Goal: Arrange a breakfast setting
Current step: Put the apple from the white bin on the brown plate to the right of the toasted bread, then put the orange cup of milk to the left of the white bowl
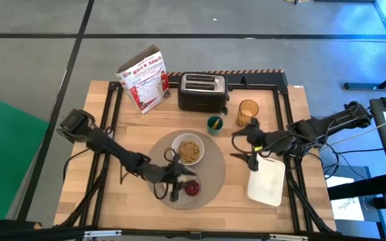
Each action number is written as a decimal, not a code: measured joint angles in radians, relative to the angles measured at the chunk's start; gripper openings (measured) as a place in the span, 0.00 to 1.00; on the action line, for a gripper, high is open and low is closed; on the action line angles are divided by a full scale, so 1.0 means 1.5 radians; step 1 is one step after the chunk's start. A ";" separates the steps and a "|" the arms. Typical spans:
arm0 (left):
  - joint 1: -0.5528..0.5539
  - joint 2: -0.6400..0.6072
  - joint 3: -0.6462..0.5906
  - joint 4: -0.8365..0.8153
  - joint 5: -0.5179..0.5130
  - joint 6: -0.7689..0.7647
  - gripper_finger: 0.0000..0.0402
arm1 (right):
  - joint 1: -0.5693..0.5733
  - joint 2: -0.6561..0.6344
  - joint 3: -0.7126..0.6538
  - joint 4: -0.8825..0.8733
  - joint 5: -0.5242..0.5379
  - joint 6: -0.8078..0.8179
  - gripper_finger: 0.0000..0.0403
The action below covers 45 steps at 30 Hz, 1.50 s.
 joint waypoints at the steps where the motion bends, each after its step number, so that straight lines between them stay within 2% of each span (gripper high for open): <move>1: 0.008 -0.024 0.000 -0.024 -0.014 -0.010 0.42 | -0.006 -0.002 0.012 -0.018 0.024 0.013 0.91; 4: 0.043 -0.096 0.006 -0.104 -0.040 -0.032 0.43 | -0.040 -0.003 0.042 -0.088 0.054 0.059 0.91; 8: 0.106 -0.151 0.056 -0.211 -0.038 -0.022 0.43 | -0.120 -0.003 0.053 -0.160 0.033 0.135 0.91; 13: 0.202 -0.147 0.134 -0.297 0.054 0.006 0.43 | -0.232 0.007 0.048 -0.158 -0.037 0.161 0.89; 16: 0.255 -0.144 0.165 -0.325 0.106 0.004 0.43 | -0.310 0.028 0.046 -0.155 -0.048 0.161 0.86; 19: 0.297 -0.144 0.189 -0.331 0.135 0.003 0.43 | -0.389 0.064 0.045 -0.183 -0.107 0.164 0.81; 22: 0.331 -0.149 0.203 -0.331 0.158 0.008 0.43 | -0.436 0.112 0.045 -0.176 -0.176 0.159 0.76; 26: 0.371 -0.148 0.204 -0.356 0.216 0.008 0.43 | -0.456 0.167 0.045 -0.143 -0.214 0.146 0.70; 30: 0.396 -0.148 0.204 -0.406 0.258 0.008 0.43 | -0.456 0.197 0.045 -0.131 -0.194 0.140 0.66; 37: 0.419 -0.148 0.204 -0.431 0.274 0.025 0.43 | -0.461 0.227 0.046 -0.126 -0.129 0.118 0.62; 45: 0.436 -0.148 0.204 -0.430 0.305 0.043 0.43 | -0.461 0.232 0.046 -0.125 -0.116 0.104 0.60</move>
